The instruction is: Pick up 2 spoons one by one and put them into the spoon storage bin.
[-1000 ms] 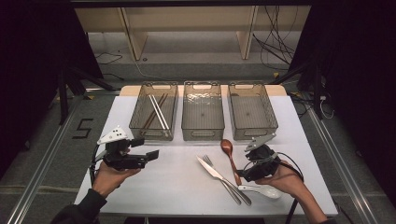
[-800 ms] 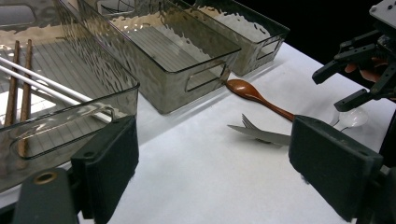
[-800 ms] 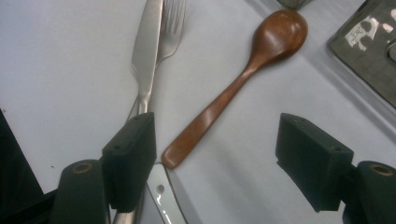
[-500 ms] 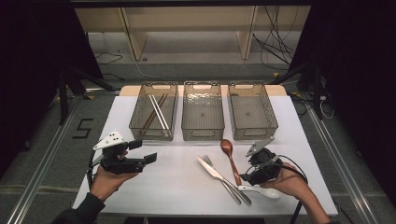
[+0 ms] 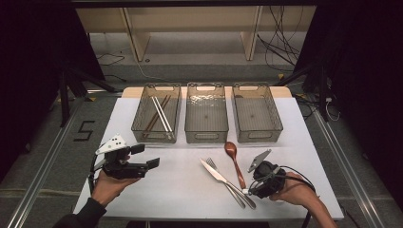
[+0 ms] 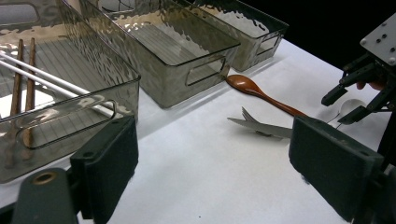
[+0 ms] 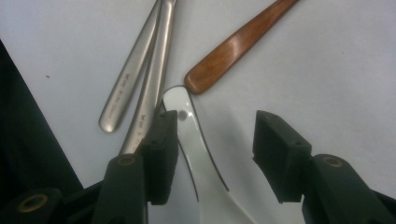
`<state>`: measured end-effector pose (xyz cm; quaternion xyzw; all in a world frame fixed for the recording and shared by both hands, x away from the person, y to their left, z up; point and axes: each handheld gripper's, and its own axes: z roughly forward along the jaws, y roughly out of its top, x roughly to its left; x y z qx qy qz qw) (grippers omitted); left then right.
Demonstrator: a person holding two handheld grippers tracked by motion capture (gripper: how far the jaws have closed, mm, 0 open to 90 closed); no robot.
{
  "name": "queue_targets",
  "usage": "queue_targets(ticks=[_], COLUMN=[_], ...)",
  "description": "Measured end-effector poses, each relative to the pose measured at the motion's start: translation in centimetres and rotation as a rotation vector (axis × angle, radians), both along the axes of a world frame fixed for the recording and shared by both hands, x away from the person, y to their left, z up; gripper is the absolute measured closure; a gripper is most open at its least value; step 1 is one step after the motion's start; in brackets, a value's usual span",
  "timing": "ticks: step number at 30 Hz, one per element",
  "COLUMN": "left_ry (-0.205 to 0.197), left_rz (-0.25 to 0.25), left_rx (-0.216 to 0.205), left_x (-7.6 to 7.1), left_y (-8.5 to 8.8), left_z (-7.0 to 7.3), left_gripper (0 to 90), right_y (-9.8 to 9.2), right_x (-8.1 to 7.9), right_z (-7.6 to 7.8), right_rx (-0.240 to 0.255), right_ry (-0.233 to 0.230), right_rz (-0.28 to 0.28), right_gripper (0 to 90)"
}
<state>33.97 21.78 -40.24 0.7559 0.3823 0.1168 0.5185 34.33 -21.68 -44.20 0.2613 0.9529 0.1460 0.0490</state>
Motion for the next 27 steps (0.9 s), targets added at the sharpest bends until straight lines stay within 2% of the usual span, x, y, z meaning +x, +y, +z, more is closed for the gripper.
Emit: queue_targets(ticks=[8, 13, 19, 27], left_ry=[0.005, 0.009, 0.012, 0.014], left_rz=[0.001, -0.006, -0.005, -0.006], left_rx=[0.0, 0.012, 0.01, 0.012], left_x=[0.1, 0.1, 0.2, 0.2], left_y=[0.0, 0.0, -0.1, -0.1], left_z=[-0.1, -0.2, -0.3, -0.3], left_gripper=[15.3, 15.3, 15.3, 15.3], right_y=[-0.1, 0.0, 0.0, 0.2], right_x=[-0.3, -0.4, -0.5, -0.8], right_z=[-0.9, -1.3, -1.3, -1.3], right_rx=[-0.045, -0.088, -0.092, -0.109], right_ry=[0.046, 0.04, 0.041, 0.03], right_rz=[0.018, 0.056, 0.066, 0.118], right_gripper=[57.7, 61.1, 66.8, 75.3])
